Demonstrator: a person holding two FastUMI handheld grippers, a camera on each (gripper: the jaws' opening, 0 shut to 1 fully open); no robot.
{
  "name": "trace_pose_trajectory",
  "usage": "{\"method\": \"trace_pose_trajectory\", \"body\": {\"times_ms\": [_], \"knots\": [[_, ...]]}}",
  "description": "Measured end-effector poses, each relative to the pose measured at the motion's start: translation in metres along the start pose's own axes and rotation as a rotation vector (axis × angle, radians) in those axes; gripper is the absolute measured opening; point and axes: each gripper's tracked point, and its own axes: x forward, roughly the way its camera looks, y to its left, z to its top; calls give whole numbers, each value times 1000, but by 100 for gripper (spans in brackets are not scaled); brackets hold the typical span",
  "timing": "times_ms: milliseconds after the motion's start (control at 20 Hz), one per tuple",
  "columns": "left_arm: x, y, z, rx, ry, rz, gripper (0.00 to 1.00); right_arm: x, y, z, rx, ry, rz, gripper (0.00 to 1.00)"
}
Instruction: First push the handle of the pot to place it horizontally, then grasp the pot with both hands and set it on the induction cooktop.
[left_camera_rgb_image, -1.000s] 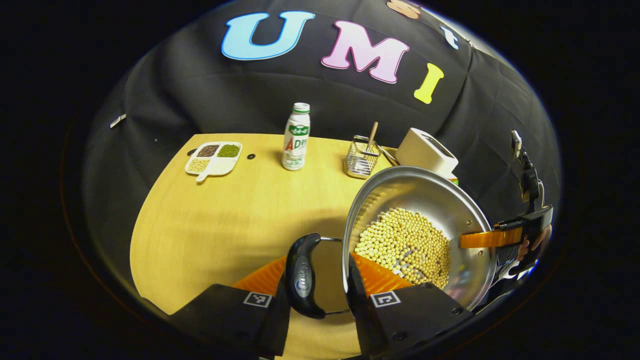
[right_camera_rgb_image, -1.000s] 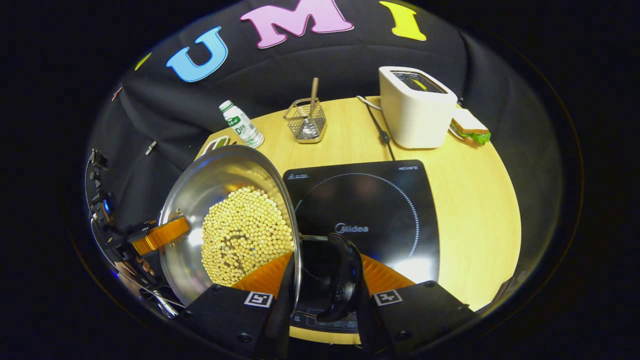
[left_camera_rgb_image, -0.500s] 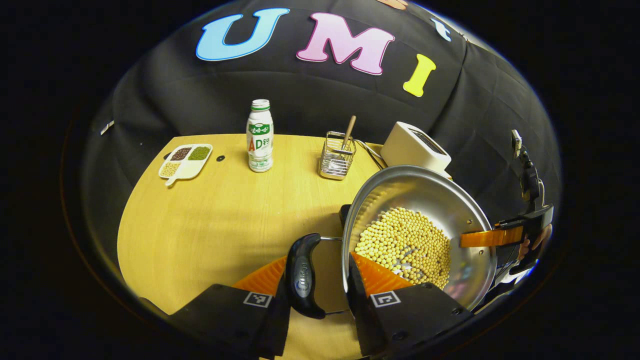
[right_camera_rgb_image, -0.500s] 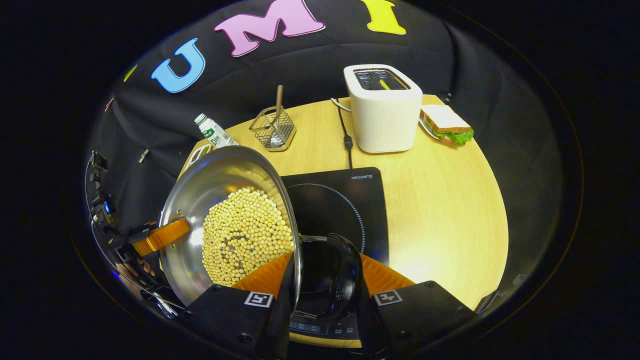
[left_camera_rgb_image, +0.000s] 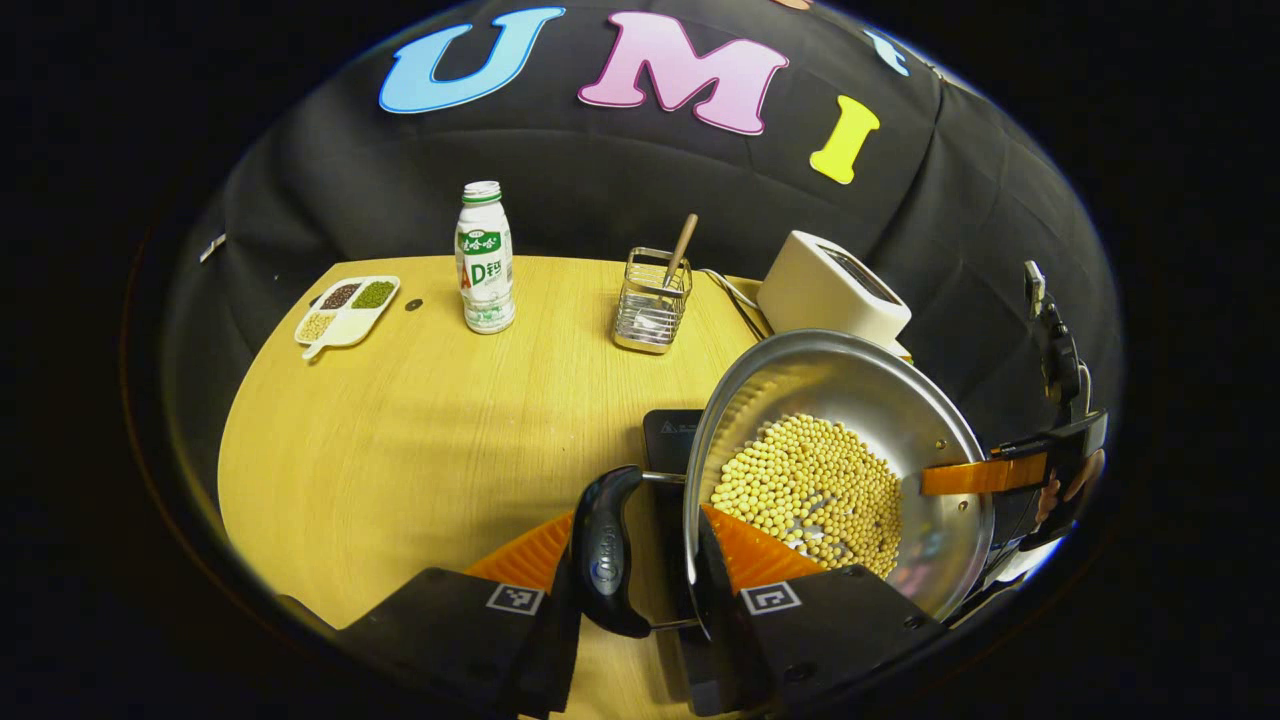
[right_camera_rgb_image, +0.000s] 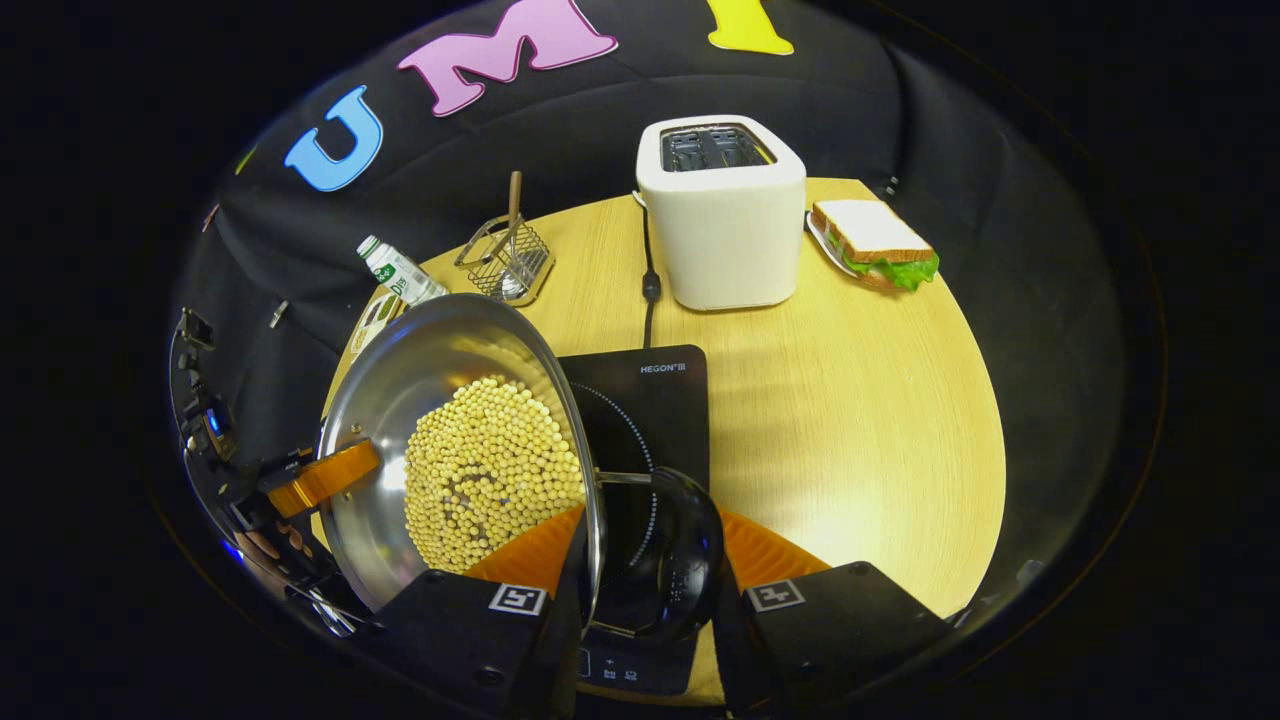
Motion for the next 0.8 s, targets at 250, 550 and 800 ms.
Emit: {"method": "trace_pose_trajectory", "body": {"times_ms": [250, 550, 800], "knots": [[12, -5, -7, -19, 19, 15, 57, 7, -8, 1, 2, 17, 2, 57], [31, -8, -11, -14, 48, 15, 57, 21, -22, 2, 28, 33, -7, 57], [37, -9, -10, -19, 47, 6, 57, 27, -28, 6, 54, 26, -10, 57]]}}
